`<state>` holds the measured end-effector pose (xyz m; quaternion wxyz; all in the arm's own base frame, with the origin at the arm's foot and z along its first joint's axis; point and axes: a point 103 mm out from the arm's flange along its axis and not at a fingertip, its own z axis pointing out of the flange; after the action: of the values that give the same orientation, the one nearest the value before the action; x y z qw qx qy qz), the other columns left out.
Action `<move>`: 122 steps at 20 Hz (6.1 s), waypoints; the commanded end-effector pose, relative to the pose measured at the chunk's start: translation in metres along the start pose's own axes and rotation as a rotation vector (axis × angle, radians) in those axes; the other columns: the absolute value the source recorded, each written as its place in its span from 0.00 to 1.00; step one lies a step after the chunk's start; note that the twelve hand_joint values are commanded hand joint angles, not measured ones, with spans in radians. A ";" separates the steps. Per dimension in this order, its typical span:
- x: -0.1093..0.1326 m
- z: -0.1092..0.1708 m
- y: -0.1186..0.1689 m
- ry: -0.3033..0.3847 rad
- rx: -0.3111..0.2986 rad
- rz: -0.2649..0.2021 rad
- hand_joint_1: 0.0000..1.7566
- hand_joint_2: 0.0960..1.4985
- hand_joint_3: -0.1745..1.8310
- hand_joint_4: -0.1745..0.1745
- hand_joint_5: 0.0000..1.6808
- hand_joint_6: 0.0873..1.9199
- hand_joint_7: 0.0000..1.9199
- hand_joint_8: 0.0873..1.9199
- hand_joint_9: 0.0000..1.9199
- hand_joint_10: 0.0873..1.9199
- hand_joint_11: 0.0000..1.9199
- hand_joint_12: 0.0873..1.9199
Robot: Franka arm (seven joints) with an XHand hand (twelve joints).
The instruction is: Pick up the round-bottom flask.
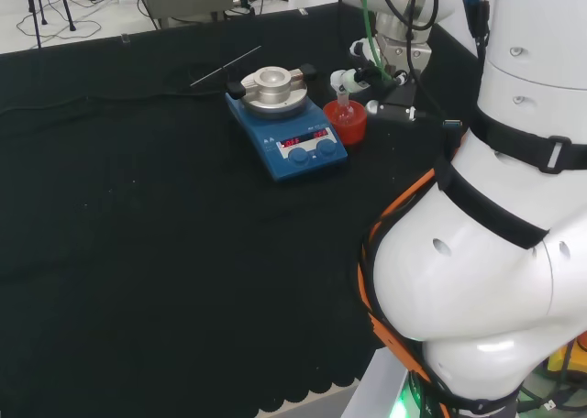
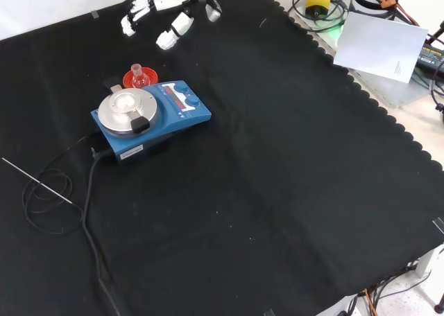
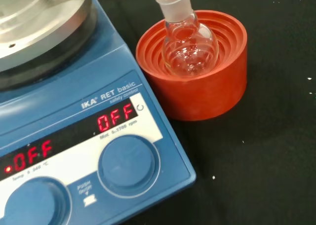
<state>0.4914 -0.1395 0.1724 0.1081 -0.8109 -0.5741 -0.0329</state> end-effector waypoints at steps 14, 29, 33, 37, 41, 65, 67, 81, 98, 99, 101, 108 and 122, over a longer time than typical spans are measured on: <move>-0.025 0.049 0.036 0.150 -0.026 0.049 0.48 0.45 0.38 0.36 0.32 0.00 0.04 0.26 0.13 0.36 0.00 0.60; -0.018 0.070 0.047 0.185 -0.060 0.034 0.49 0.43 0.40 0.33 0.40 0.02 0.06 0.27 0.15 0.36 0.00 0.62; -0.015 0.072 0.050 0.188 -0.073 0.026 0.49 0.42 0.40 0.32 0.40 0.02 0.06 0.27 0.15 0.36 0.00 0.63; -0.013 0.073 0.056 0.188 -0.085 0.022 0.49 0.42 0.40 0.32 0.40 0.03 0.06 0.27 0.15 0.36 0.00 0.63; -0.012 0.077 0.060 0.185 -0.090 0.021 0.50 0.42 0.40 0.32 0.40 0.03 0.06 0.27 0.15 0.36 0.00 0.64; -0.008 0.083 0.073 0.157 -0.137 0.011 0.54 0.38 0.42 0.32 0.33 0.33 0.08 0.30 0.17 0.36 0.00 0.68; -0.002 0.085 0.073 0.154 -0.133 0.001 0.54 0.38 0.42 0.32 0.33 0.33 0.08 0.30 0.17 0.36 0.00 0.68; -0.013 0.088 0.078 0.159 -0.139 0.016 0.55 0.38 0.43 0.32 0.39 0.38 0.08 0.30 0.18 0.36 0.00 0.69; -0.002 0.087 0.078 0.150 -0.157 0.013 0.55 0.39 0.43 0.30 0.44 0.41 0.09 0.31 0.19 0.36 0.00 0.70; -0.002 0.087 0.078 0.156 -0.155 0.010 0.55 0.39 0.43 0.30 0.44 0.41 0.09 0.31 0.19 0.36 0.00 0.70; -0.004 0.086 0.078 0.166 -0.152 0.010 0.55 0.39 0.43 0.29 0.45 0.42 0.09 0.31 0.19 0.36 0.00 0.70; -0.013 0.082 0.079 0.172 -0.152 0.013 0.55 0.40 0.44 0.28 0.46 0.42 0.10 0.31 0.19 0.36 0.00 0.70; -0.007 0.082 0.080 0.150 -0.156 0.017 0.55 0.41 0.44 0.26 0.47 0.43 0.10 0.31 0.19 0.36 0.00 0.71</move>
<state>0.5568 -0.1585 0.0808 0.0974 -0.8133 -0.5547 -0.1460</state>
